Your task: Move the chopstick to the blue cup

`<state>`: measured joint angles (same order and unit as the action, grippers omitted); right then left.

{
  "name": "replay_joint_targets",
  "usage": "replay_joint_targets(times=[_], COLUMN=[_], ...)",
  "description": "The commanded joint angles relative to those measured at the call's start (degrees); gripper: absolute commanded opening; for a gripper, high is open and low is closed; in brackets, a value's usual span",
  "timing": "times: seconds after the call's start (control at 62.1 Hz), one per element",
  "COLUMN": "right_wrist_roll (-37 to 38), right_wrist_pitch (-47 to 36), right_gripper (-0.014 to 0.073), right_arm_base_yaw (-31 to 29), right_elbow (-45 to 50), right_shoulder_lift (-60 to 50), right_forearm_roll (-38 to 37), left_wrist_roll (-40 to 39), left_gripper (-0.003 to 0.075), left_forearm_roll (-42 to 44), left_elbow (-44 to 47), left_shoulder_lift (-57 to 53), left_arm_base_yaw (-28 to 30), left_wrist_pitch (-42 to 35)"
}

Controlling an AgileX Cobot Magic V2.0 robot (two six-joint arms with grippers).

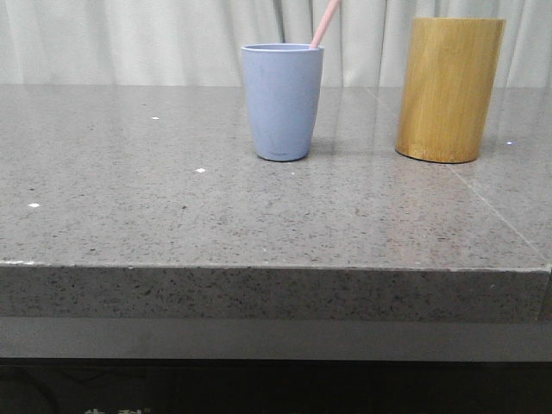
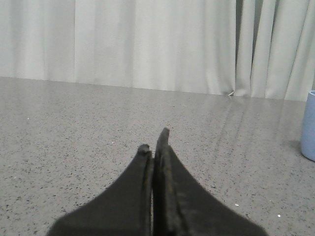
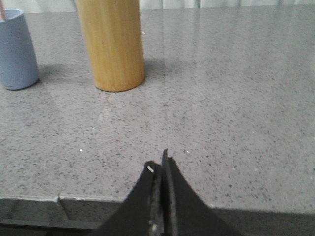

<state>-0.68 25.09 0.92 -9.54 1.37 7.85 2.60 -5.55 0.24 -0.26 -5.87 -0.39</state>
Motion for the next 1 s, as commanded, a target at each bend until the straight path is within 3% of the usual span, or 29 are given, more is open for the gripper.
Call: replay_joint_targets(times=[0.0,0.387,0.983], right_wrist_roll=[-0.64,-3.66,-3.66], right_wrist_pitch=[-7.05,-25.59,-24.46], right_gripper=[-0.0064,-0.0064,-0.0065], right_arm_base_yaw=[-1.27,-0.70,-0.22], right_elbow=[1.35,10.91,10.83], right_shoulder_lift=[-2.10,-3.16,-3.16], right_forearm_roll=[1.10,0.89,-1.34], left_wrist_roll=[-0.48,-0.48,-0.48], left_gripper=[-0.0019,-0.0019,-0.0019], left_forearm_roll=[-0.57,-0.57,-0.57], left_elbow=[0.72,0.72,0.72], left_shoulder_lift=[-1.21,-1.21,-1.21], left_arm_base_yaw=[0.09,0.09,0.09], left_wrist_pitch=[-4.75,-4.75,-4.75])
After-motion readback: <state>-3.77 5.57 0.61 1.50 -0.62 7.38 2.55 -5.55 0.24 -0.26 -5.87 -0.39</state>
